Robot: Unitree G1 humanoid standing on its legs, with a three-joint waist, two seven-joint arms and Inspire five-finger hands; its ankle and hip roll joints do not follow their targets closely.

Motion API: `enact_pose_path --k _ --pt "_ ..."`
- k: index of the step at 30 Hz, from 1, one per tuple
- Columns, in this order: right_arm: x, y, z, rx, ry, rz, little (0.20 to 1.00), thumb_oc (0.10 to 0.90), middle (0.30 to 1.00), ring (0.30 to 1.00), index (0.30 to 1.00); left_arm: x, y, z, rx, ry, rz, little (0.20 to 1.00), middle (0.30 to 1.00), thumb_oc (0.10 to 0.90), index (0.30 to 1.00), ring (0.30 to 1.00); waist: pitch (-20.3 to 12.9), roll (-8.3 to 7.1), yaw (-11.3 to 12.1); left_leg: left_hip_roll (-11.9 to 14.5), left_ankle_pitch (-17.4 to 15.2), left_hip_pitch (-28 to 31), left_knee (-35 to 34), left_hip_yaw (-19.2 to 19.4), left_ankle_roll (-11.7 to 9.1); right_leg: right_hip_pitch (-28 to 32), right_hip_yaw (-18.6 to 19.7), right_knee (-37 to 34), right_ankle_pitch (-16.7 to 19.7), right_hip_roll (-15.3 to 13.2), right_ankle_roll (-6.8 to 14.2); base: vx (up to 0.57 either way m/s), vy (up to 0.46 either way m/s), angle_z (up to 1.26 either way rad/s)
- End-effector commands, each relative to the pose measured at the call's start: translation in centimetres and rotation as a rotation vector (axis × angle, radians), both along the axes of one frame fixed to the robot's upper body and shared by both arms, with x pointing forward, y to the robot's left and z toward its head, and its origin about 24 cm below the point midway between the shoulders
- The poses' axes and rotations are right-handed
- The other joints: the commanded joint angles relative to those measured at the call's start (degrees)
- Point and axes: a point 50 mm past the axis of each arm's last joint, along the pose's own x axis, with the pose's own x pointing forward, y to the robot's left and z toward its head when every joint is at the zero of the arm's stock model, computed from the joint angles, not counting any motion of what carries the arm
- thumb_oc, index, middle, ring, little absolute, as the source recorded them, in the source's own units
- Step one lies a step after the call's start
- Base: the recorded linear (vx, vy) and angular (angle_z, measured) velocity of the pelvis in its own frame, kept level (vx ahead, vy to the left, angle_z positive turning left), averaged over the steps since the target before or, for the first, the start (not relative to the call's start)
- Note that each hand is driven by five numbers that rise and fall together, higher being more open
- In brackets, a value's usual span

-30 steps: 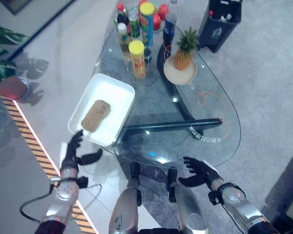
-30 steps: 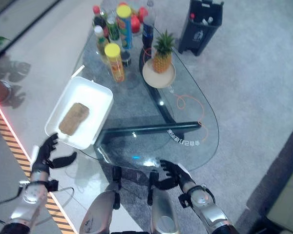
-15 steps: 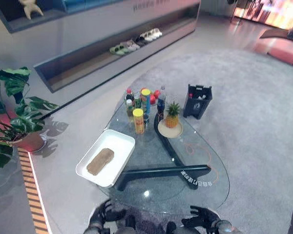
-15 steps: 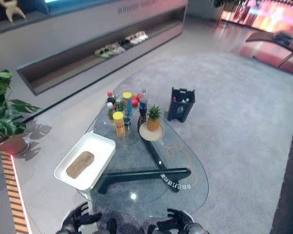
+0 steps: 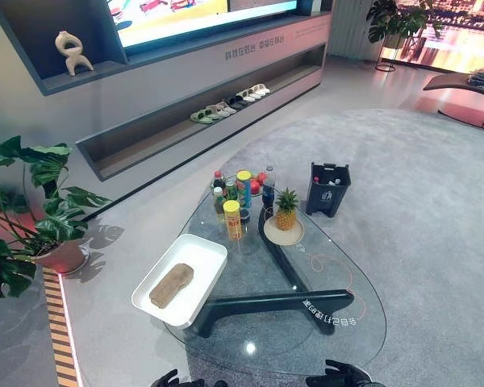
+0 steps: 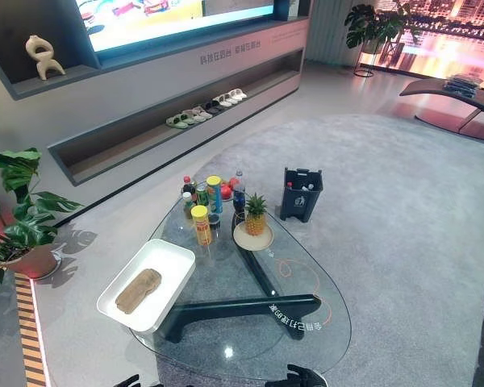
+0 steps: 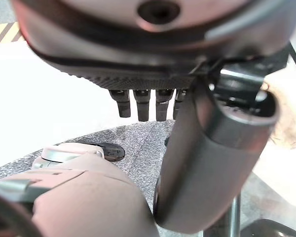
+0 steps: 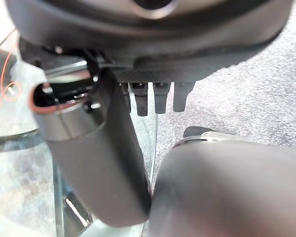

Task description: Wipe the table with a cloth and put it in the basket.

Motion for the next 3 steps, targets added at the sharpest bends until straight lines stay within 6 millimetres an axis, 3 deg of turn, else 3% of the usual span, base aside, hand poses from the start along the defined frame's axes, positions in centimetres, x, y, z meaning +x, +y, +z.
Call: enact_pose_path --k 1,3 --pt "-1.62 0.70 -0.63 -0.017 0.085 -0.014 0.900 0.800 0.900 0.900 0.900 1.05 -0.14 0.00 -0.007 -0.001 0.004 0.900 0.900 0.800 0.900 0.900 2.5 -2.68 -0.3 -4.0 -5.2 3.3 0.6 0.6 1.5 5.5 -1.7 -9.8 5.9 -0.9 2.3 0.04 0.018 -0.13" --pt "-1.77 0.71 -0.67 -0.016 0.094 -0.029 0.900 0.800 0.900 0.900 0.900 1.14 -0.32 -0.02 -0.007 0.003 -0.013 0.900 0.900 0.800 0.900 0.900 2.4 -2.58 -0.4 -4.1 -5.2 3.5 0.4 0.5 1.5 5.5 -1.6 -9.9 5.9 -0.9 2.3 0.02 0.011 -0.09"
